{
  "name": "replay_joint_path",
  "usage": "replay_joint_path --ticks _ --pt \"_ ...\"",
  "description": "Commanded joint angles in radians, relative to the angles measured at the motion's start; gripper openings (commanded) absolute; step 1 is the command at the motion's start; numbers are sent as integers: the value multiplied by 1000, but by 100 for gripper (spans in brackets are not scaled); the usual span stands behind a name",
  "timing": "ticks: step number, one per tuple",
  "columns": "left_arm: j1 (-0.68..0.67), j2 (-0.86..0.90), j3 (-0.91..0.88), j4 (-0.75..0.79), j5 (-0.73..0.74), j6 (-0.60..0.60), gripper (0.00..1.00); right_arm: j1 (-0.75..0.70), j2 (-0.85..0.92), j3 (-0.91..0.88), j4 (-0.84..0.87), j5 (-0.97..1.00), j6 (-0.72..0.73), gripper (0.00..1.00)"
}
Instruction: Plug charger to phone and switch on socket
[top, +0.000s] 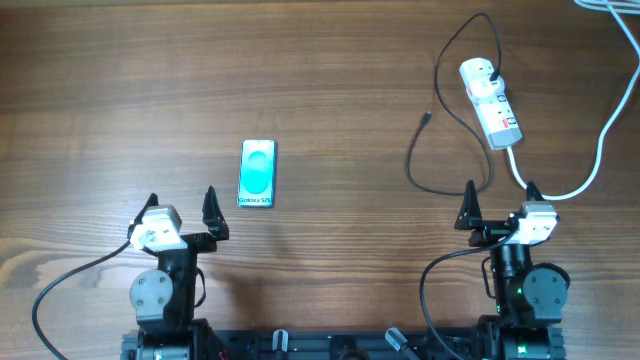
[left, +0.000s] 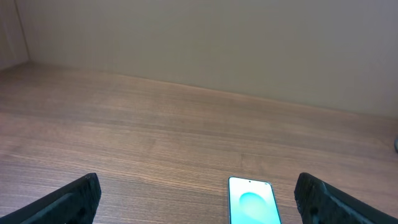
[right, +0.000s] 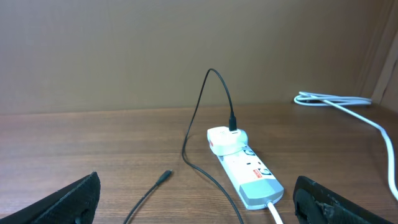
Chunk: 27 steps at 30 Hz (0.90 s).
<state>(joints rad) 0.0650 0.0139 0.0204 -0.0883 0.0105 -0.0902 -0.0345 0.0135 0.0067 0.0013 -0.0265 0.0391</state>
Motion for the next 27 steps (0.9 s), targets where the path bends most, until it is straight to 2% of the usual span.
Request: replay_joint_path --ticks 1,8,14,22,25,27 --pt "5 -9 -10 13 16 15 100 -2 -10 -2 2 -20 -11 100" --pt "5 -3 48 13 98 12 100 -2 -10 -2 2 -20 -11 100" --pt "5 88 238 -122 97 12 100 -2 -10 -2 2 -20 -11 100" --pt "5 408 571 -287 98 36 100 -2 -10 -2 2 -20 -11 99" --pt "4 604 800 -438 98 61 100 -2 -10 -2 2 -20 -10 100" --pt "4 740 971 -592 98 60 100 -2 -10 -2 2 -20 -11 100"
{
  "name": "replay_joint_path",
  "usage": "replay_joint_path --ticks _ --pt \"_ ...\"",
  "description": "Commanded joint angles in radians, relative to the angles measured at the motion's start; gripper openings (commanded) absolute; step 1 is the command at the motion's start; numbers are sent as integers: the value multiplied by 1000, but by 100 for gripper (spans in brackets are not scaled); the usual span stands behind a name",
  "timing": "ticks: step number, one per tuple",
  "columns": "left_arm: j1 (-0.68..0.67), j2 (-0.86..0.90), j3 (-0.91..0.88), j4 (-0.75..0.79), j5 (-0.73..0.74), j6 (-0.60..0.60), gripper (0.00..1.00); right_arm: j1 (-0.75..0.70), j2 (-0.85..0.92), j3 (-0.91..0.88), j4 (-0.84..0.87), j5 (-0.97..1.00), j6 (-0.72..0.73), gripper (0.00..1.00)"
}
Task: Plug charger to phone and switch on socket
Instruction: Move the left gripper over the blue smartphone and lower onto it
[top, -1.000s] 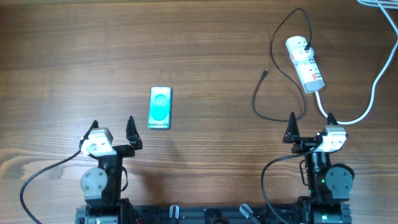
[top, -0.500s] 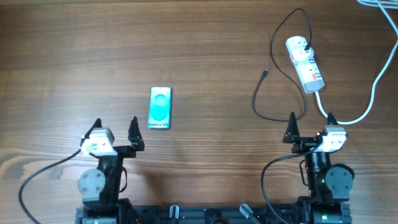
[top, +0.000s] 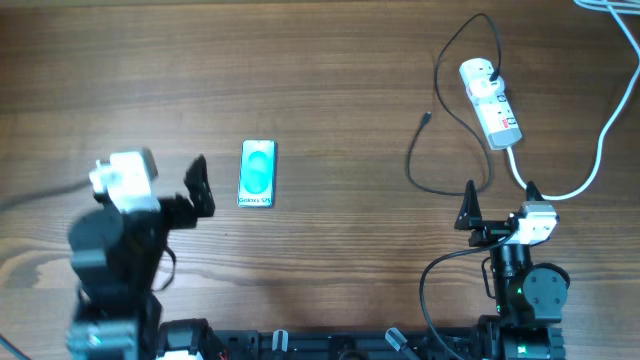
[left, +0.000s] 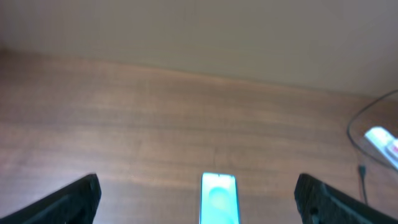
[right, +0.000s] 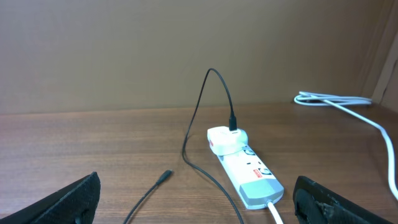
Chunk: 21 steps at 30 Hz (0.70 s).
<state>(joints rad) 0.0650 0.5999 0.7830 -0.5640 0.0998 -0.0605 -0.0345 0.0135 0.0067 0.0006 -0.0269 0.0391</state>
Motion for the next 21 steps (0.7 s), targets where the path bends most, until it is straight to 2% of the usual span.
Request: replay_joint_path --ticks 1,4,8,13,16,21 --pt "4 201 261 -170 9 31 100 -2 -10 -2 3 -19 -11 100" --pt "4 380 439 -363 13 31 100 -2 -10 -2 3 -19 -11 99" --pt "-1 539 525 -510 73 30 100 -2 -10 -2 3 -20 -11 100" --pt "-74 672 525 -577 76 29 100 -2 -10 -2 3 -20 -10 100" --pt "-151 734 525 -577 75 27 100 -2 -10 -2 3 -20 -11 100" --pt "-193 813 524 -562 92 27 100 -2 -10 -2 3 -20 -11 100"
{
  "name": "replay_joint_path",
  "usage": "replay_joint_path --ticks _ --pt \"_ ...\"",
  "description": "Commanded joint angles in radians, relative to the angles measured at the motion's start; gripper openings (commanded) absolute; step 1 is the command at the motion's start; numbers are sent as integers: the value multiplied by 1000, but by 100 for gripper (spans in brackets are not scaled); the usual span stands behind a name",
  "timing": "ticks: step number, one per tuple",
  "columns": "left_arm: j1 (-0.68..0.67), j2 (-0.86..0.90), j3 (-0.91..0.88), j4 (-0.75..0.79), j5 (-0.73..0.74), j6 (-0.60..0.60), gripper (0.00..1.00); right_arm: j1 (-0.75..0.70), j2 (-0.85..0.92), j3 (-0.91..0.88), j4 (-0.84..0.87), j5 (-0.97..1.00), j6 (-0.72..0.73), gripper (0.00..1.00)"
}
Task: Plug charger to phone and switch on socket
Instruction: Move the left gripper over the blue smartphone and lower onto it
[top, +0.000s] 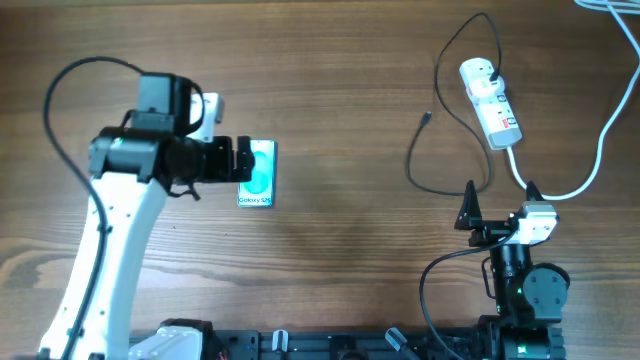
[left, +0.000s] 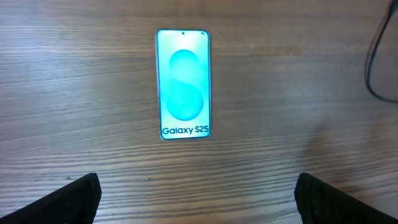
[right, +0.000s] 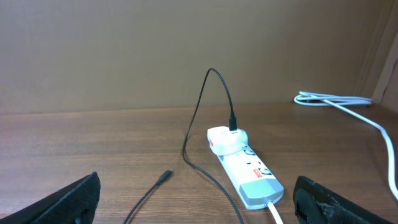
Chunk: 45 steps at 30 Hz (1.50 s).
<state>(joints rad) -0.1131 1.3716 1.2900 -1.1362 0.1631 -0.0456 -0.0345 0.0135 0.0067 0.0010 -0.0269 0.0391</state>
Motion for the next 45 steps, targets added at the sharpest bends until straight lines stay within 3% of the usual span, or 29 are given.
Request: replay_joint_path --ticks 1,13,17,21,30,45 --pt "-16 62 17 10 53 12 100 -2 -10 -2 2 -20 -11 100" --pt "-24 336 16 63 51 0 100 -2 -10 -2 2 -19 -11 100" --pt "-71 431 16 104 -109 -72 100 -2 -10 -2 2 -20 -10 100" --pt "-121 489 16 178 -134 -94 100 -2 -10 -2 2 -20 -11 100" --pt "-164 589 -3 283 -147 -98 100 -2 -10 -2 2 -20 -11 100" --pt "-166 555 -7 265 -248 -98 100 -2 -10 -2 2 -20 -11 100"
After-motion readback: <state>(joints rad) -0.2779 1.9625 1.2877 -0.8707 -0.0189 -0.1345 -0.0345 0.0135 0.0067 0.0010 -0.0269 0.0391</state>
